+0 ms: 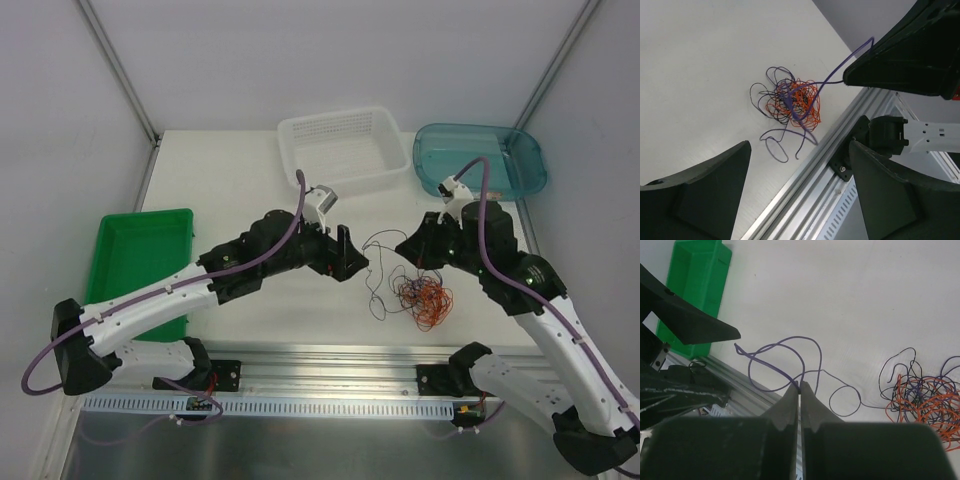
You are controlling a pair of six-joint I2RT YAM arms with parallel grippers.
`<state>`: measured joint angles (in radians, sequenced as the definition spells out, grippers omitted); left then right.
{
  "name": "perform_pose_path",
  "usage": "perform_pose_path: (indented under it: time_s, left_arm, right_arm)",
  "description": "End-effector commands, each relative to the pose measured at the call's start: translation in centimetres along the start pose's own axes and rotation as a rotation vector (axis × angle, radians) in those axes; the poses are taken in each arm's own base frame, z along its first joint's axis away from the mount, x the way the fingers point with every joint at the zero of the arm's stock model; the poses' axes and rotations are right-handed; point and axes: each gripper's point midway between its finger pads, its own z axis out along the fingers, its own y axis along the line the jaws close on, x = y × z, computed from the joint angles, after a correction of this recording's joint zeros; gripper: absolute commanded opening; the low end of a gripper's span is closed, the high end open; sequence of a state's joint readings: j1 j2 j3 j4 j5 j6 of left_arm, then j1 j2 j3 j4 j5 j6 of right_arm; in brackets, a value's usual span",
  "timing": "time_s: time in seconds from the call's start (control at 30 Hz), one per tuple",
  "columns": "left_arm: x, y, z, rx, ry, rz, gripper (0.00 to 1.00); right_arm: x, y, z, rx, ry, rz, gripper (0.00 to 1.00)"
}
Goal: Untangle the cables
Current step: Untie the cable.
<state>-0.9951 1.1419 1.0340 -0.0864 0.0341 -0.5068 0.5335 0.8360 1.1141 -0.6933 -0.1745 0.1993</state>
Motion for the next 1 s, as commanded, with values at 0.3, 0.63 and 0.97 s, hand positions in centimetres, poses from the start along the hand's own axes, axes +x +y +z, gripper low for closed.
perform_pose_path:
  time_s: [0.3, 0.63, 0.97]
  left_arm:
    - [-1.2, -1.1, 4.1, -0.094, -0.121, -0.086, 0.54]
    - [-0.1, 0.4, 3.9, -0.146, -0.113, -0.063, 0.0]
    - [-0.3, -0.2, -0.2, 0.014, -0.25, 0.083, 0.0]
  right_arm:
    - [-0.4, 0.7, 1.4, 0.116, -0.064, 0.031, 0.01]
    - [0.8, 0.4, 2.4, 0.145, -0.027, 0.009, 0.01]
    - [4.7, -2.1, 4.4, 0.125, 0.109, 0.079, 0.01]
